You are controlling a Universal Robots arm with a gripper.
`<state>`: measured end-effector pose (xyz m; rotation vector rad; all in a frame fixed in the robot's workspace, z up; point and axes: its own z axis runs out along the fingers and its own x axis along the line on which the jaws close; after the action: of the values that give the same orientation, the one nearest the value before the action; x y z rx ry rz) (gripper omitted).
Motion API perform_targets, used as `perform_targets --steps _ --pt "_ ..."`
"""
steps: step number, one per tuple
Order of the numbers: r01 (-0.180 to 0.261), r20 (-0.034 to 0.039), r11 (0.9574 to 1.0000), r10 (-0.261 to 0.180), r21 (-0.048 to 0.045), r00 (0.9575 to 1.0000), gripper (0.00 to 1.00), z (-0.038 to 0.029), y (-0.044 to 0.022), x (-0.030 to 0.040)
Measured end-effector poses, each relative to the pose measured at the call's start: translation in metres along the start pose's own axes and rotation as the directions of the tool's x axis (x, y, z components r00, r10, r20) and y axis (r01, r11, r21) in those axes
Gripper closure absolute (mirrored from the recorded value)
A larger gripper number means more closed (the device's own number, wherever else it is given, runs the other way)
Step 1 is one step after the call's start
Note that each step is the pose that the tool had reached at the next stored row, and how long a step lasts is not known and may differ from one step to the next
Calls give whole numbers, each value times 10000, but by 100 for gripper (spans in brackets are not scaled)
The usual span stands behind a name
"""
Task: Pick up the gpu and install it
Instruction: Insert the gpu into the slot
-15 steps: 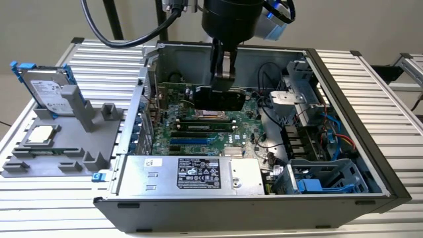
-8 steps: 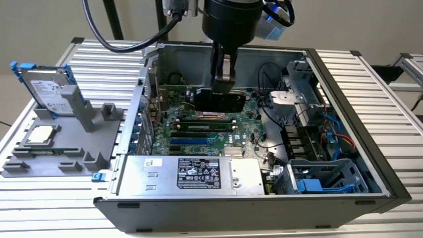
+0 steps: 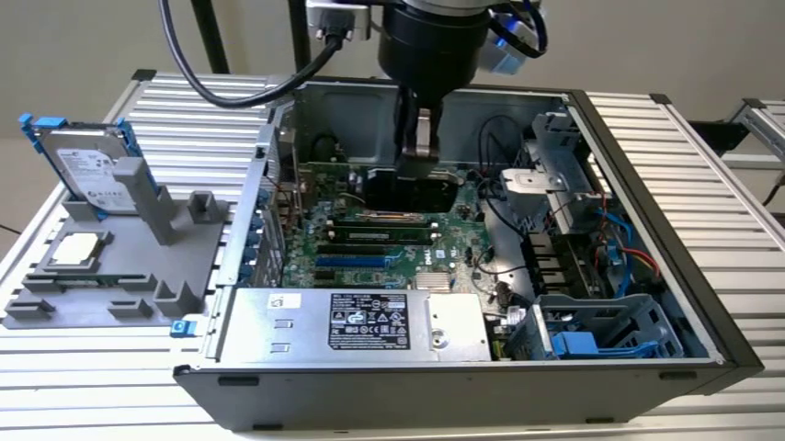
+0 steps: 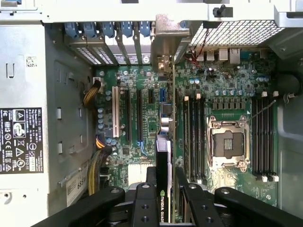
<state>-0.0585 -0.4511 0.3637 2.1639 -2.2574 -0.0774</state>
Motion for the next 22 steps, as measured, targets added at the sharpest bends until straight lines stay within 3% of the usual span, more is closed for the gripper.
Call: perform_targets --steps 22 --pt "-3 -86 10000 3 3 10000 100 101 -43 1"
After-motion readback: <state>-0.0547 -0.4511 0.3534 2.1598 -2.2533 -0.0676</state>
